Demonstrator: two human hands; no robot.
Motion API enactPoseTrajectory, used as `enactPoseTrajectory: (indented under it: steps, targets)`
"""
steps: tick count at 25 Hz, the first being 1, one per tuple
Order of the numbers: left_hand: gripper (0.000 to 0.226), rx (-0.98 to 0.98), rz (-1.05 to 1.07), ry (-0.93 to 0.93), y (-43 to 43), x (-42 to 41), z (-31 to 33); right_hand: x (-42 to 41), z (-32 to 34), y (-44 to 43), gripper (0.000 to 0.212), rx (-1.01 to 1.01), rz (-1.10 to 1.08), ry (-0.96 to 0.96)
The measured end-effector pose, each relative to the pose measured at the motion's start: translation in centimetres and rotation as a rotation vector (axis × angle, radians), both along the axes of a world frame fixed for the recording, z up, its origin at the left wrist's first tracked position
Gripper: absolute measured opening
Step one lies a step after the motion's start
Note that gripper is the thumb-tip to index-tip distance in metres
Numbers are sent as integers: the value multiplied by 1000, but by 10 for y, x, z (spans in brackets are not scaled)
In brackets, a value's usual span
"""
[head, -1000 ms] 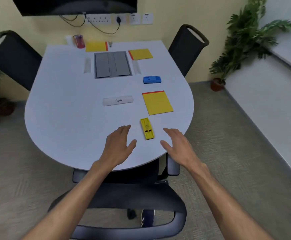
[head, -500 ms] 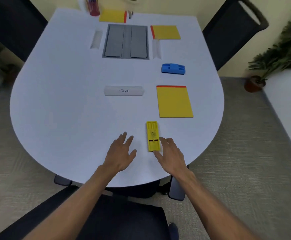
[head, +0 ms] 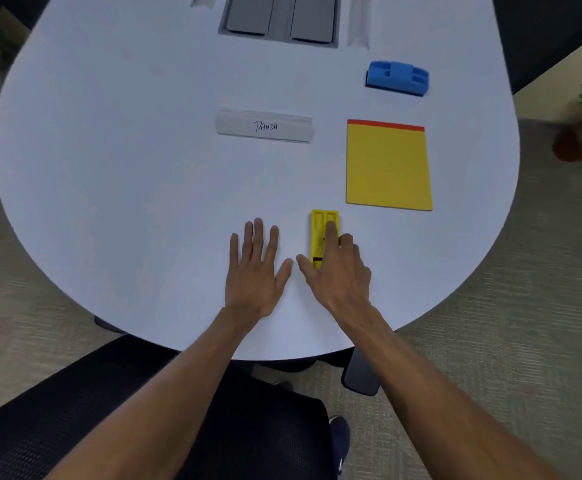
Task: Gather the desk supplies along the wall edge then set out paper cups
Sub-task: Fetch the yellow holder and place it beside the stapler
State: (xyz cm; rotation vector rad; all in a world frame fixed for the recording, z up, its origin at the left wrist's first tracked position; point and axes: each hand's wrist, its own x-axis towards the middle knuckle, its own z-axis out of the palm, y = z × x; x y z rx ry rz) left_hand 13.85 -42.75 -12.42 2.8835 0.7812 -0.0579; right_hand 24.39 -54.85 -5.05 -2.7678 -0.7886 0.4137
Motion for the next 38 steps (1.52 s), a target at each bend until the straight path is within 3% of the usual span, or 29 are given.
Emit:
enactPoseTrajectory:
  steps: [7, 11, 16, 27, 38]
  targets:
    - [70, 10, -9, -37, 1, 1, -4, -1, 2, -3, 66, -19, 7, -27]
    - [71, -18, -16, 89, 2, 2, 7, -5, 17, -23, 65, -18, 43, -15]
    - [72, -188, -32, 227, -2, 4, 48, -11, 51, -61, 65, 4, 56, -8]
    - [70, -310, -35, -51, -162, 28, 180, 13, 139, -229, 74, 249, -108, -65]
    - [73, -291, -72, -153, -310, 124, 255, 112, 203, -377, 74, 343, -203, -201]
